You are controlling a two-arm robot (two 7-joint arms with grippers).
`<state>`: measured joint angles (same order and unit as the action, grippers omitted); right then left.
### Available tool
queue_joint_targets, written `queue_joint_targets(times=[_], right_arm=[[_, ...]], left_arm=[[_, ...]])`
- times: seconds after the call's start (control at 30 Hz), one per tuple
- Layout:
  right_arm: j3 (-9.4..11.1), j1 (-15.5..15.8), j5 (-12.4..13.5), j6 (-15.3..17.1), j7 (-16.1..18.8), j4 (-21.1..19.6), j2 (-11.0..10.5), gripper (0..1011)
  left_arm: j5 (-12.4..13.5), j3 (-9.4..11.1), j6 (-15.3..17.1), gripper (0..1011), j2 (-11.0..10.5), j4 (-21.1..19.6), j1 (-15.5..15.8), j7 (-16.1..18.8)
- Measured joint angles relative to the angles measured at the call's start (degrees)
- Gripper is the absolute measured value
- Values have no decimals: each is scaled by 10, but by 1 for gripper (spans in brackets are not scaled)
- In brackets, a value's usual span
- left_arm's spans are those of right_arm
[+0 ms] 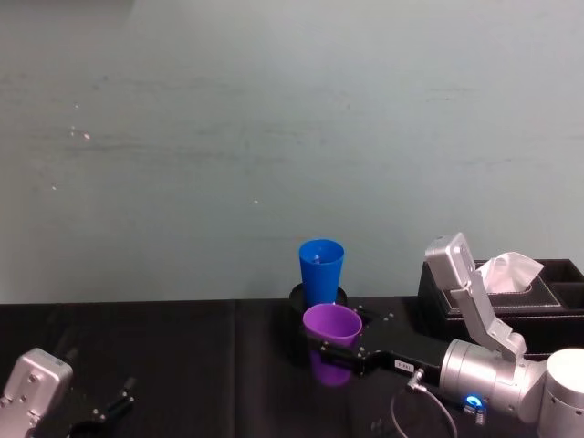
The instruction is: Pick up one cup with a gripper and tap it against the other cup.
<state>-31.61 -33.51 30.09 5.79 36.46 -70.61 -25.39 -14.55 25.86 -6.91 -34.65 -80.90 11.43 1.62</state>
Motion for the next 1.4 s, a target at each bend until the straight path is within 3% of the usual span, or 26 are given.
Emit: queue_joint_targets(times=[0.63,1.4], right_arm=[[23,-35,-44,-34,-61,86,60,733],[50,-79,-62,-38,-57,172,111,733]], left_arm=[[0,0,0,1000,0,0,0,0],[0,0,0,1000,0,0,0,0]])
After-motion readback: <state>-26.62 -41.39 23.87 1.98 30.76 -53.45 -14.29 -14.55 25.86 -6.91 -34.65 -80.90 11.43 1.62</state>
